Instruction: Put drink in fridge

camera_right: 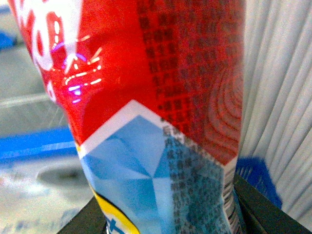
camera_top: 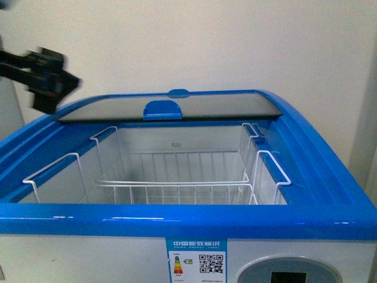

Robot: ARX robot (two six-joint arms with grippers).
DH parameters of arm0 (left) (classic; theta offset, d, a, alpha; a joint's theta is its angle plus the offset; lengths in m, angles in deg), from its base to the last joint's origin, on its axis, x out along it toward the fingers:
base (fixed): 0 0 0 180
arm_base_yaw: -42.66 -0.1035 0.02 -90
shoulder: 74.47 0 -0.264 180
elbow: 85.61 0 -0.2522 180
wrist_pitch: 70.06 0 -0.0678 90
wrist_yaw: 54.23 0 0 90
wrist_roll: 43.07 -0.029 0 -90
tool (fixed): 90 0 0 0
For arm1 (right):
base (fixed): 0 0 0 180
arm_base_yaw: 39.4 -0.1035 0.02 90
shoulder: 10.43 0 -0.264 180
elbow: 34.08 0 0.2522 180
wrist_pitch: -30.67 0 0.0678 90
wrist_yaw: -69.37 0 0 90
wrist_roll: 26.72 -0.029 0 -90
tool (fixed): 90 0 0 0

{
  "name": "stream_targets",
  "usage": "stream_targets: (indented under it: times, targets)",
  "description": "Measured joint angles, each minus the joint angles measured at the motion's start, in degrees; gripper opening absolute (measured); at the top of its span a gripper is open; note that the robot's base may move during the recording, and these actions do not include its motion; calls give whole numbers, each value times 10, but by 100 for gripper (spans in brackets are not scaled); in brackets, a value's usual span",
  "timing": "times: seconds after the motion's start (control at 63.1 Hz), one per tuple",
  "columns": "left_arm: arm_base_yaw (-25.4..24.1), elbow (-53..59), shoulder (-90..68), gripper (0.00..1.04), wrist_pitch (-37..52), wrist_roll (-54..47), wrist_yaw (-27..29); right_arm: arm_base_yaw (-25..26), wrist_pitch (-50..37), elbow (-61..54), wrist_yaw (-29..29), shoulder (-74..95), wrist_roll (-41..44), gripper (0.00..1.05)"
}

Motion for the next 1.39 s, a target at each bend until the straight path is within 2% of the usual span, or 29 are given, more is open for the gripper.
stream_targets:
  times: [0.079, 0.111, 0.143, 0.253, 0.412, 0.523, 0.618, 0.713, 0.84, 0.998, 1.394]
  targets:
    - [-31, 120, 111, 82, 74, 94, 81, 34, 82, 26, 95, 24, 19, 43]
    - [-49, 194, 174, 74, 105, 136, 112, 45, 93, 31, 131, 36, 37, 43]
    - [-56, 231, 203, 68, 116, 154, 117, 47, 82, 38, 148, 57, 63, 43]
    - [-56, 311, 254, 52, 137, 182, 111, 42, 25, 76, 168, 120, 117, 43]
    - [-54, 381, 276, 31, 151, 194, 109, -7, -67, 196, 199, 255, 235, 43]
    - [-54, 414, 305, 15, 160, 198, 110, -46, -78, 286, 213, 352, 313, 43]
    - [-54, 438, 331, 2, 163, 201, 110, -99, -49, 390, 210, 469, 436, 43]
    - [-54, 465, 355, 3, 163, 202, 110, -146, 1, 485, 181, 587, 558, 43]
    - [-54, 488, 382, 3, 161, 202, 110, -181, 39, 593, 126, 715, 656, 43]
    - [-54, 520, 432, 3, 144, 202, 110, -219, 79, 729, 81, 871, 712, 43]
    - [-54, 560, 530, 3, 84, 202, 110, -256, 114, 809, 50, 998, 737, 43]
